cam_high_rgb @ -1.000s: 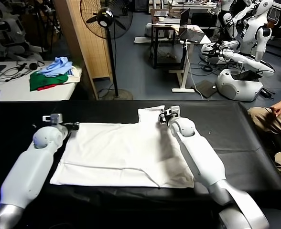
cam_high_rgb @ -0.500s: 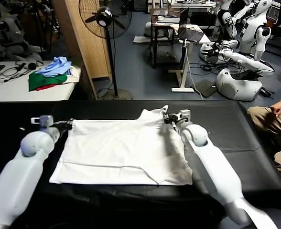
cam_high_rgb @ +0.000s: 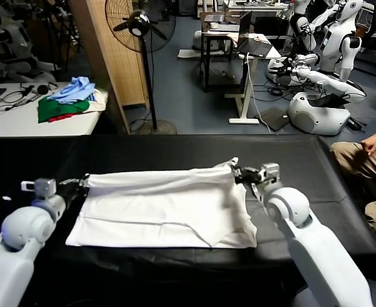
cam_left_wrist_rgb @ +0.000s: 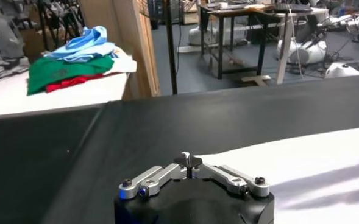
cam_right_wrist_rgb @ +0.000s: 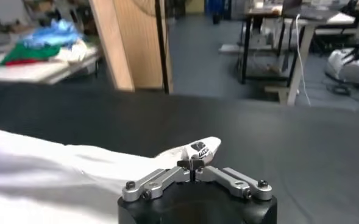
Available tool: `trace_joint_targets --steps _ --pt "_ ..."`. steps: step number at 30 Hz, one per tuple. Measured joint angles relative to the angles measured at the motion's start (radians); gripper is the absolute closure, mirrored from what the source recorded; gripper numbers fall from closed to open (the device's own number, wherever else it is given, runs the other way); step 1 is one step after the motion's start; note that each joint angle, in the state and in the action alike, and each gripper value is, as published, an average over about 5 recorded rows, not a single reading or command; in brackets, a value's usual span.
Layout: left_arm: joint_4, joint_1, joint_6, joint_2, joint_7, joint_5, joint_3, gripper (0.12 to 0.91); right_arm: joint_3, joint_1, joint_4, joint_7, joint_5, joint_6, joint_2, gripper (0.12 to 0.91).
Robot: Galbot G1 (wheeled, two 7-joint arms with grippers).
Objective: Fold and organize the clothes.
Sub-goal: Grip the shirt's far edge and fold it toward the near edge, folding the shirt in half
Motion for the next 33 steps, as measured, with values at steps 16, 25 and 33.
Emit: trace_joint_targets --steps 16,25,33 --pt "-0.139 0.227 0.034 -0.014 0.037 0.132 -0.093 0.903 0.02 -0.153 0.105 0.018 -0.046 -0.004 -0.049 0.903" --pt "-0.172 0.298 0.037 -0.03 0.051 0.17 -0.115 0.894 0.051 -0.233 0.148 -0.009 -0.054 -0.004 -0.055 0.679" --pt "-0.213 0.331 0.057 -0.038 0.057 0.176 -0.141 0.561 0.147 -0.29 0.216 0.0 -0.014 -0.004 -0.065 0.273"
